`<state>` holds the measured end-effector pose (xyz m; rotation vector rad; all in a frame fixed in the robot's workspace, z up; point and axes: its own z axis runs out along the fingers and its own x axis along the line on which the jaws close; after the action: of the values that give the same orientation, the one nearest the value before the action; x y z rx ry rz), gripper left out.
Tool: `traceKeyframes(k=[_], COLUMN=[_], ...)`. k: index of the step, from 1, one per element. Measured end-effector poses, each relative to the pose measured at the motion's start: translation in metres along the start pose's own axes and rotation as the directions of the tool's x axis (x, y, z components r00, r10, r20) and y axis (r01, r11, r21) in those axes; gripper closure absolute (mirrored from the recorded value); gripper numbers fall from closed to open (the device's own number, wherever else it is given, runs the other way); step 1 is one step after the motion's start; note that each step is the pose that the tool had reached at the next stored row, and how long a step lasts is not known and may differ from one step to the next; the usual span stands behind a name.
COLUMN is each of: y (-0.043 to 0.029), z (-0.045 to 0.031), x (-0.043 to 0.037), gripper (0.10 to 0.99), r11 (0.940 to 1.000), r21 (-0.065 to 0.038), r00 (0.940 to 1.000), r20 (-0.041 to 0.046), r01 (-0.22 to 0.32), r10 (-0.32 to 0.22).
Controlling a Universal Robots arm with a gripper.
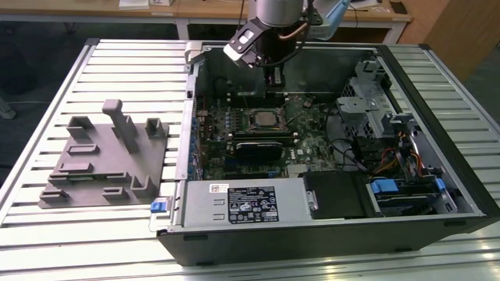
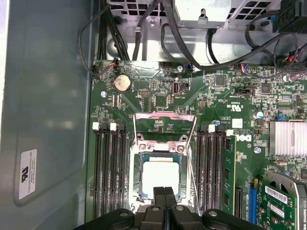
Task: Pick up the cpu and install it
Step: 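Close the cpu cover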
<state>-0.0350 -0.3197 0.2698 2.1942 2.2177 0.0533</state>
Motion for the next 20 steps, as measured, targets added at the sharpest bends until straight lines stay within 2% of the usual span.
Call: traceKeyframes(k=[4, 9, 20], y=[0.0001, 0.001, 0.0096], z=[-0.0031, -0.0035, -0.0031], x=[0.0, 0.0, -0.0001], gripper=[0.98, 0.98, 0.98], r11=[1.0, 1.0, 1.0], r21=[0.0, 0.0, 0.0], r00=[1.0, 1.0, 1.0], r20=[0.0, -0.0001, 0.0], r01=[0.0, 0.0, 0.0], r10=[0.0, 0.0, 0.0])
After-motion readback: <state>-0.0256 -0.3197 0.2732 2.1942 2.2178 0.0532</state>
